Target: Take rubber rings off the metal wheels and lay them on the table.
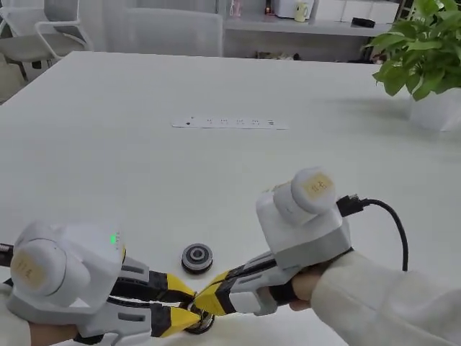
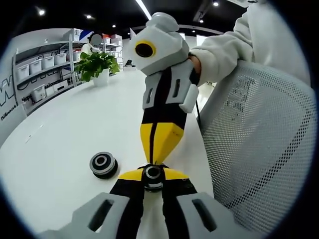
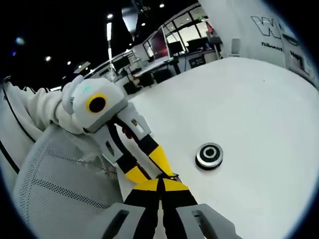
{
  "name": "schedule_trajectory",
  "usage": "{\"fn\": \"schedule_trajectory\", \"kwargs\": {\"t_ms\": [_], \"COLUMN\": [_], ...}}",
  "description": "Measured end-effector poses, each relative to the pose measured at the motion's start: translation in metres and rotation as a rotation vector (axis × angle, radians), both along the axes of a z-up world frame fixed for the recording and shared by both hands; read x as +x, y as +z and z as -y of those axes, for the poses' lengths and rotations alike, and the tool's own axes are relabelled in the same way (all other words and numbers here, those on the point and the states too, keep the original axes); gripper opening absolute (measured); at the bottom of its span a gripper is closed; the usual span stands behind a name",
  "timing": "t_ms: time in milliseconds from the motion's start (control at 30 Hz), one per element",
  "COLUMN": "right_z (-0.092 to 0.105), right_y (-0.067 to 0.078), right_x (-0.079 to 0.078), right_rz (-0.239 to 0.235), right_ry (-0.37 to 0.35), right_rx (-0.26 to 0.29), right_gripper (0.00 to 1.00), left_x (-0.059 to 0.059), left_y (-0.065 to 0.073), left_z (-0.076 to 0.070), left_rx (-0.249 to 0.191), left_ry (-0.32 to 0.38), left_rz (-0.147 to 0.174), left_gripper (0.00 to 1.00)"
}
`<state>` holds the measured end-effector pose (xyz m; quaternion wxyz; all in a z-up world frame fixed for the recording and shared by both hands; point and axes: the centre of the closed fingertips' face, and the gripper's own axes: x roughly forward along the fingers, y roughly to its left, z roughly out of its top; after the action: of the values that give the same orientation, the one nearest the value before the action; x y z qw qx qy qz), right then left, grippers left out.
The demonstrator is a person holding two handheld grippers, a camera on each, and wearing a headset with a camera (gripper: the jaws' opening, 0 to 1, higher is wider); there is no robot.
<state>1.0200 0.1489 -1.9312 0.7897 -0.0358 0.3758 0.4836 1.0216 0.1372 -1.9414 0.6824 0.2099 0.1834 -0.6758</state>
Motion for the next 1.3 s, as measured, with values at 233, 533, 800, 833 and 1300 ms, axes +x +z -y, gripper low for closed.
{"fn": "schedule_trajectory", "kwargs": {"t_ms": [233,533,800,833,1300], "right_z": [-0.001,0.000,-0.009,-0.010,-0.041], "right_y": [0.000,0.008,0.017,0.017,0.012], "right_x": [-0.001,0.004,0.006,0.006,0.000], "right_rz": [-0.027,-0.017,-0.006,-0.003,-0.007], "right_ry": [-0.021,-0.055,-0.059,-0.055,0.033], "right_rx": [0.031,0.065,0.106,0.106,0.105], "right_gripper": [0.00,0.00,0.00,0.00,0.00], "left_x": [0.001,-0.004,-0.008,-0.008,-0.011], "left_y": [0.001,0.028,0.050,0.052,0.062], "left_z": [0.000,-0.011,-0.033,-0.036,-0.092], "left_rx": [0.049,0.001,0.010,0.013,0.081], "left_ry": [0.007,0.011,-0.014,-0.011,0.053], "left_rz": [-0.022,-0.110,-0.053,-0.048,-0.046], "left_gripper": [0.08,0.26,0.55,0.59,0.76]}}
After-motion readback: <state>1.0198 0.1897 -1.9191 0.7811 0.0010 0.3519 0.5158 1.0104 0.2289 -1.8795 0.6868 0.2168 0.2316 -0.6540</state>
